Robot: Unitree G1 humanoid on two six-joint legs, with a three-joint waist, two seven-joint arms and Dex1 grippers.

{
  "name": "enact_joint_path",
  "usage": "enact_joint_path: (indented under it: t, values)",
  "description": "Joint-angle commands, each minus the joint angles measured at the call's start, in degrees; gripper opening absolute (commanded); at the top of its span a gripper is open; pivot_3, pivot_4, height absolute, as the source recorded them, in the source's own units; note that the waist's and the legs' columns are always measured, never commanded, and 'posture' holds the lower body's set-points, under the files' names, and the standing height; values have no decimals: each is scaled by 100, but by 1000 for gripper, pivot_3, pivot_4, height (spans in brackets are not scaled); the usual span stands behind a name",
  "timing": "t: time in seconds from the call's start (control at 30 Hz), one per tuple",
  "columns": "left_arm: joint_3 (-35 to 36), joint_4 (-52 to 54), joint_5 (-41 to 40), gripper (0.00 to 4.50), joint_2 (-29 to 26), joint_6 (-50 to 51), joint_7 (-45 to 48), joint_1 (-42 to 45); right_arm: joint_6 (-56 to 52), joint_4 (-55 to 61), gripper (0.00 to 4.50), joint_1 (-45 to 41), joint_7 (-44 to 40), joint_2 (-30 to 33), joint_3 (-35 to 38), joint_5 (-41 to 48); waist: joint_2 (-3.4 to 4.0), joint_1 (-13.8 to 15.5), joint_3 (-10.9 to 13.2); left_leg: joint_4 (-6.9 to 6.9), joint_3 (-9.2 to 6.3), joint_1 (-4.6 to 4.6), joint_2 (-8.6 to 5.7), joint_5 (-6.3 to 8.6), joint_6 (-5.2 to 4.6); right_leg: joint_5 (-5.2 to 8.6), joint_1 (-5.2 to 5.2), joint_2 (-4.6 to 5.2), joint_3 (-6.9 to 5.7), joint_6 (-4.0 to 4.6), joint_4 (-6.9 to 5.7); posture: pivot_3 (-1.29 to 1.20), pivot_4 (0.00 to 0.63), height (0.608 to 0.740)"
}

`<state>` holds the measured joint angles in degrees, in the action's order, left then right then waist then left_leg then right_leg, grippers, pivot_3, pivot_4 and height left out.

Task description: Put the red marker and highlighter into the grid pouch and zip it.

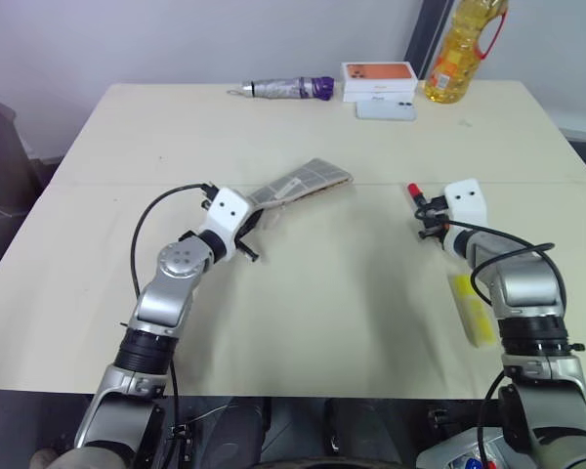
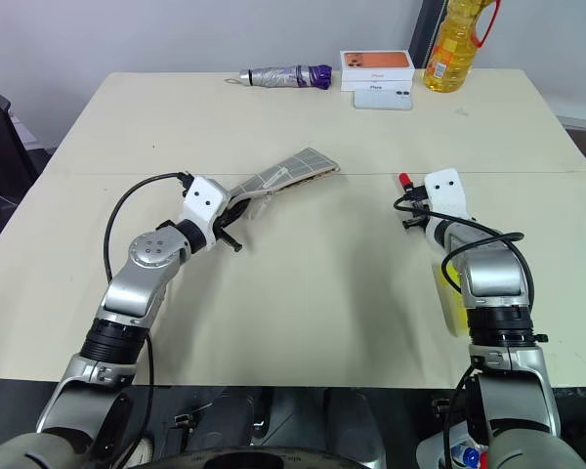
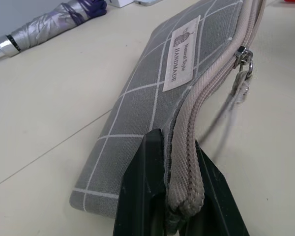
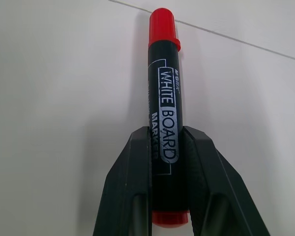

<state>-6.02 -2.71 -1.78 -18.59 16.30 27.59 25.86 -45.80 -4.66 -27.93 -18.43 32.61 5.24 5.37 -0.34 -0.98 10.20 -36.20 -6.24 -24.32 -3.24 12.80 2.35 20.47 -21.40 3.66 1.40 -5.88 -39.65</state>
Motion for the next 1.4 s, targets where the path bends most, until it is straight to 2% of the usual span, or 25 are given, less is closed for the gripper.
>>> enact_joint_path:
  t: [0.03,0.17,0.27,1.0,1.23,1.4]
  values:
    - [36,-21,-31,0,-50,-175,98,103,469,746,333,105,-487,436,-206,-105,0,3,0,0,1,0,0,0,0,0,0,0,0,0,0,0,150,740]
    - [60,-216,-76,0,-128,-219,287,241,1454,1776,333,581,-1658,1168,-434,31,0,-4,0,1,0,0,0,0,-1,0,-1,-2,0,0,0,0,150,740]
    - [37,-277,-98,0,-143,-265,419,281,1790,2145,333,803,-2072,1449,-473,82,-1,-10,0,0,-1,1,2,1,-1,0,4,-4,-2,0,2,0,150,740]
    - [-44,161,-122,0,-61,-236,724,-13,2089,1830,333,344,-2241,1311,-1159,-630,-1,15,0,-4,-3,2,2,0,0,0,5,-1,-2,0,3,0,150,740]
    - [-404,309,132,0,-405,-620,1144,-102,2573,1884,333,310,-2518,1596,-1613,-1263,-1,14,0,-4,-2,2,2,0,0,0,5,0,-2,-1,3,0,150,740]
    - [-660,244,254,0,-665,-1014,1479,-56,3110,2073,333,195,-2844,1572,-1994,-1520,0,2,0,-3,-2,2,2,0,0,0,4,-1,-1,0,4,0,150,740]
